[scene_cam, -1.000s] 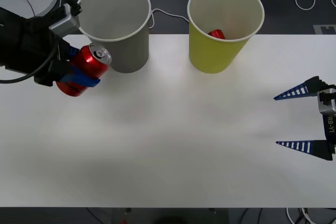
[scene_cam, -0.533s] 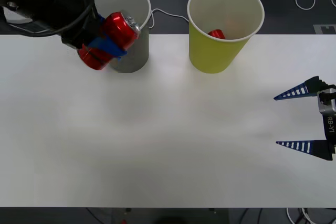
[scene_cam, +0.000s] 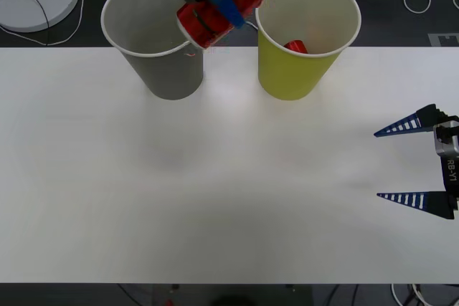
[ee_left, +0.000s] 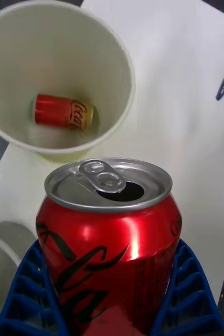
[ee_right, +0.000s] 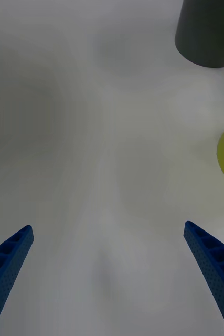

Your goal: Put the can into the green bin and the plastic bottle into the gray bin

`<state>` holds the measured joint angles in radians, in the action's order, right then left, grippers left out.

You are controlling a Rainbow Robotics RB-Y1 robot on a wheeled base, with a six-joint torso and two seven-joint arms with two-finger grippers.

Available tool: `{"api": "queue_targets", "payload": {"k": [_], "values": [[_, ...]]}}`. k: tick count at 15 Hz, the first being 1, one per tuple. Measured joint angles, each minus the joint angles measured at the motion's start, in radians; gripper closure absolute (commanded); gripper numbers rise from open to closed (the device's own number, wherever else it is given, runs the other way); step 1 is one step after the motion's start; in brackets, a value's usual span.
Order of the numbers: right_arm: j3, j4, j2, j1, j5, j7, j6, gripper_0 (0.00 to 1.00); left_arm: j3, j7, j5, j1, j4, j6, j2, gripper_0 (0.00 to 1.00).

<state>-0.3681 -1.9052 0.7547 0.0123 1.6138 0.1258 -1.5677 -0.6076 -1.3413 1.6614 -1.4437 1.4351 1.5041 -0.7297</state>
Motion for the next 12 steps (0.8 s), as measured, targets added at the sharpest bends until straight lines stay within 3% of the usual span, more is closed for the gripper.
{"api": "queue_targets", "payload": {"k": [7,12], "values": [[0.0,0.0,0.0,0.0,0.0,0.0,0.0,0.0,-0.206,-0.005,0.041,-0.292,-0.466,-0.2,0.258,1.0],[0.0,0.0,0.0,0.0,0.0,0.0,0.0,0.0,-0.255,-0.006,0.073,-0.383,-0.719,-0.339,0.399,1.0]]}}
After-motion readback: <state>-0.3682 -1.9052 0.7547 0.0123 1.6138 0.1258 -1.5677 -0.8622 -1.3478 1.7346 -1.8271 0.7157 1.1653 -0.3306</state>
